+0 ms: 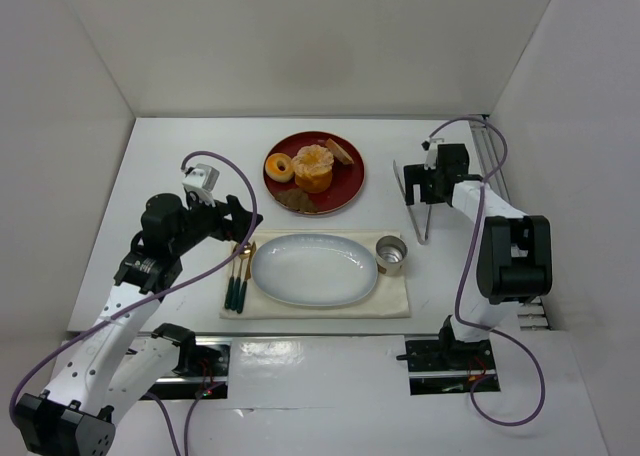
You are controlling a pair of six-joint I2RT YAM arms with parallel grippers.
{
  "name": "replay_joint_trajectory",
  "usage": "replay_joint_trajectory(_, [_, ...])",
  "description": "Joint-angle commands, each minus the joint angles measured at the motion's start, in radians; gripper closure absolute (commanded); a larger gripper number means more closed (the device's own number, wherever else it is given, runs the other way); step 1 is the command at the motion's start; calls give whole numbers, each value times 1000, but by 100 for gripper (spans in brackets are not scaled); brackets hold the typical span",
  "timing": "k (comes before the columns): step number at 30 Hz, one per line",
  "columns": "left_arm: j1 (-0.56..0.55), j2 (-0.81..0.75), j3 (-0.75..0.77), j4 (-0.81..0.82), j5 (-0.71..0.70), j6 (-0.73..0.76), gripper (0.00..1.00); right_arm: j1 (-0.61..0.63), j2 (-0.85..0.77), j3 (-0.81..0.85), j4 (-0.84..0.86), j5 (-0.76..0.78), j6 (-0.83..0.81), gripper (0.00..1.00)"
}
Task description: Place the bread
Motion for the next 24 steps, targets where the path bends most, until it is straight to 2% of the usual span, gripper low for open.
replay_joint_trajectory(1, [3, -16, 14, 53, 25, 30, 0, 6, 9, -22, 67, 39, 25, 0])
replay_joint_trajectory(8, [3, -16, 14, 53, 25, 30, 0, 6, 50, -11, 52, 71, 49, 0])
replay_joint_trajectory(24, [3, -16, 14, 53, 25, 30, 0, 6, 69, -11, 21, 11, 31, 0])
